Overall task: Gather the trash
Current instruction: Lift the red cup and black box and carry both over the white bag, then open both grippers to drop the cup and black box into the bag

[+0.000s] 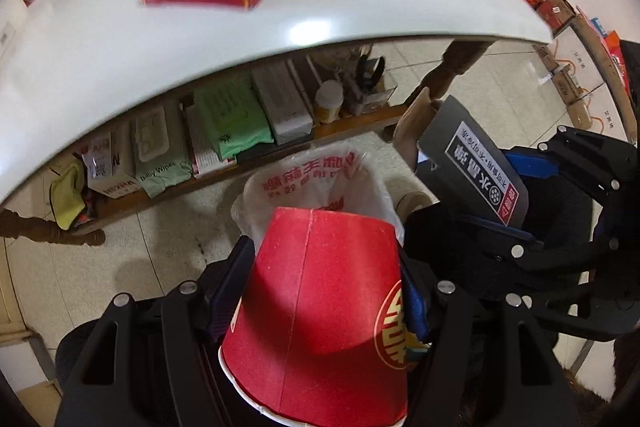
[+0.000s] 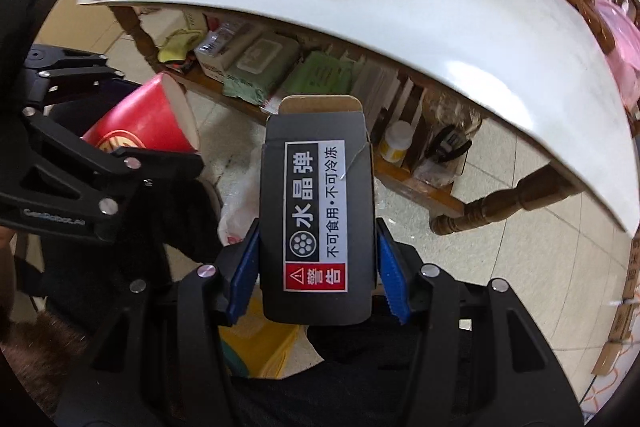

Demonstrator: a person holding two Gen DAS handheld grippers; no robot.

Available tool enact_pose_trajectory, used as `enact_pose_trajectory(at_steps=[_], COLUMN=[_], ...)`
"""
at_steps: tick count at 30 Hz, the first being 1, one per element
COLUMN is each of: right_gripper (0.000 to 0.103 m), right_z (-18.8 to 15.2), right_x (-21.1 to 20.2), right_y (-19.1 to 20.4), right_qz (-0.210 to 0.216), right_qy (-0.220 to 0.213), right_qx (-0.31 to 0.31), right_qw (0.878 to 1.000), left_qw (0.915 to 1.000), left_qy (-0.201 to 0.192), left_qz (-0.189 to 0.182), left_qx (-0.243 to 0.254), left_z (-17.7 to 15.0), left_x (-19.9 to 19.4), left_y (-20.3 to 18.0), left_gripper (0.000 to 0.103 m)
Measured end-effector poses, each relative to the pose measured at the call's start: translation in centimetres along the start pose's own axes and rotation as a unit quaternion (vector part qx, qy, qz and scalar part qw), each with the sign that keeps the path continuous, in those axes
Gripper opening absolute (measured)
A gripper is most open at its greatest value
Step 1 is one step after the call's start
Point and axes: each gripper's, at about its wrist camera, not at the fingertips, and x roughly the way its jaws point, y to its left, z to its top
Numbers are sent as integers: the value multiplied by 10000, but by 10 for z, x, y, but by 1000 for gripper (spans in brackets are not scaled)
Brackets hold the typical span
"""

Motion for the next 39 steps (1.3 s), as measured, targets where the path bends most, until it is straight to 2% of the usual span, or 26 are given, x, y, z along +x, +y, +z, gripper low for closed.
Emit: enact_pose_trajectory(at_steps=[6, 14, 22, 30, 34, 39], right_gripper=[53, 53, 53, 53, 53, 53], right_z=[-4, -4, -6, -18, -22, -24], right_x=[45, 100, 143, 188, 205, 226], right_y=[0, 0, -1, -12, -13, -19], right_qz=[-66, -143, -136, 232, 159, 297], right_qy=[117, 253, 569, 1112, 1320, 1567], right_qx=[141, 321, 372, 661, 693, 869], right_qw=[9998, 9991, 9976, 9913, 9887, 9834], left_qw=[9998, 9984, 9959, 9867, 9834, 9788], left_qy=[73, 332, 592, 1295, 1432, 1632], left_qz=[195, -175, -299, -438, -489, -587], left_qx=[-75, -433, -610, -877, -1004, -1092], left_z=[-1, 0, 5, 8, 10, 9], left_x=[41, 96, 130, 197, 220, 241], left_y=[11, 30, 41, 44, 44, 45], left_gripper=[64, 64, 64, 64, 64, 64])
